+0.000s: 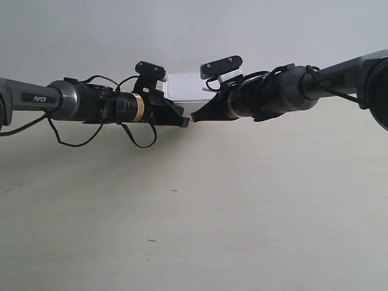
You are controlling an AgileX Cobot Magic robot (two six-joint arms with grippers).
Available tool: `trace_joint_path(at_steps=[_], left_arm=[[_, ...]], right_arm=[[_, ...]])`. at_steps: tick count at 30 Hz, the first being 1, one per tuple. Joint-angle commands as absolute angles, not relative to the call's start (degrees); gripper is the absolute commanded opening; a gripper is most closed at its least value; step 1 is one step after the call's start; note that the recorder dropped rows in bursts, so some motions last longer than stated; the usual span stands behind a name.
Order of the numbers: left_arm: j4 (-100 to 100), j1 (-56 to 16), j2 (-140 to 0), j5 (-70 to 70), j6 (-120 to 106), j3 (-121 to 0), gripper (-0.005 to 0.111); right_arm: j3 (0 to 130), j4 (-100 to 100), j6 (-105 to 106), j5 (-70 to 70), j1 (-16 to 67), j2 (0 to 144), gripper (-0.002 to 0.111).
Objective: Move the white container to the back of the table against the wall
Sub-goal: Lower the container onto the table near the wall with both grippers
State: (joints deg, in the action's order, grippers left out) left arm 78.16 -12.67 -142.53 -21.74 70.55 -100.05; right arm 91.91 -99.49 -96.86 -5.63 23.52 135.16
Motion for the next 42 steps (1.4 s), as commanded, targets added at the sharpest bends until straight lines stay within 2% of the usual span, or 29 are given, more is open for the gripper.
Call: trace_joint_path(at_steps=[1, 17, 23, 42], left_arm=[[77.77, -12.54, -142.65, -21.51, 70.62, -101.02, 0.0], [77.77, -11.91, -142.9, -21.72, 66.3, -102.12, 0.0], [79.57, -9.57, -143.75, -27.51, 66.04, -102.12, 0.0], [80.78, -8.56, -143.97, -27.31, 63.17, -102.12, 0.0]], right_arm=[[93.69, -99.95, -96.38, -5.69, 23.19, 135.95, 0.0], [97.02, -99.95, -91.27, -4.46, 23.19, 138.81, 0.0], [98.7, -99.95, -87.18, -3.06, 23.19, 140.42, 0.0], [103.77, -99.95, -82.17, 1.6, 23.19, 142.82, 0.0]])
